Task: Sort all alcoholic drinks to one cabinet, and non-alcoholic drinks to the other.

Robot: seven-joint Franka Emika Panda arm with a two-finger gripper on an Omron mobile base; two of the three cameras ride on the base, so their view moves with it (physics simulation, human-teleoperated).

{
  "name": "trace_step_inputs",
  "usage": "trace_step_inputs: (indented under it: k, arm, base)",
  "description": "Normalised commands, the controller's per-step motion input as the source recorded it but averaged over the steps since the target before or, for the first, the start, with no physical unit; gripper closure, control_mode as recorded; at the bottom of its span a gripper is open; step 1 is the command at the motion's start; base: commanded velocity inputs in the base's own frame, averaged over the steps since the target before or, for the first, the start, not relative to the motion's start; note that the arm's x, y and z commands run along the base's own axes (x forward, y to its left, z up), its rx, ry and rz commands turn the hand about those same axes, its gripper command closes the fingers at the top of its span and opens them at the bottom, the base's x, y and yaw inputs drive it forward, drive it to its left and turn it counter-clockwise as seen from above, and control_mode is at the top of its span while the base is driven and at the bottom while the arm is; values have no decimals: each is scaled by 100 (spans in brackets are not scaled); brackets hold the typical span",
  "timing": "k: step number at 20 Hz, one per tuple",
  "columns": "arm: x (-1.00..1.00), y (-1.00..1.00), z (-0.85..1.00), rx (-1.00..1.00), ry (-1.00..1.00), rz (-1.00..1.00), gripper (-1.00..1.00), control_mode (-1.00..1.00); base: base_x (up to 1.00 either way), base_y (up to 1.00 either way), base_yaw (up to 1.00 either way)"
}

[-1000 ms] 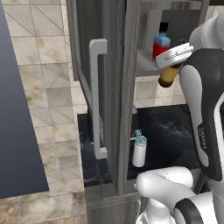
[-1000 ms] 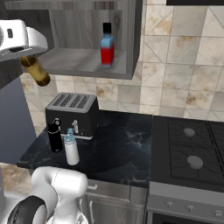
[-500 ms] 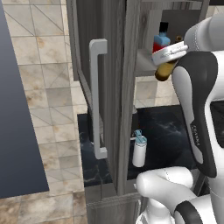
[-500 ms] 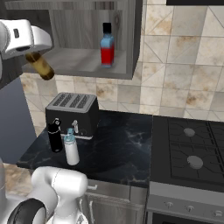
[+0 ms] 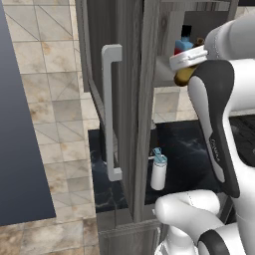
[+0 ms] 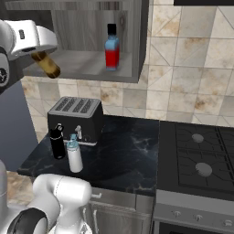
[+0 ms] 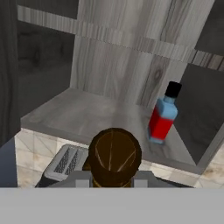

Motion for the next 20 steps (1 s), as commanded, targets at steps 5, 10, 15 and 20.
trace_step_inputs:
  k: [5, 10, 15, 20]
  arm:
    - [16, 0, 0, 0, 0, -2, 100, -100]
    - [13, 0, 0, 0, 0, -2, 100, -100]
    - [11, 0, 0, 0, 0, -2, 100, -100]
    - [10, 0, -4, 0, 0, -2, 100, -100]
  base:
    - [0, 0, 0]
    - [0, 0, 0]
    - [0, 0, 0]
    - [0, 0, 0]
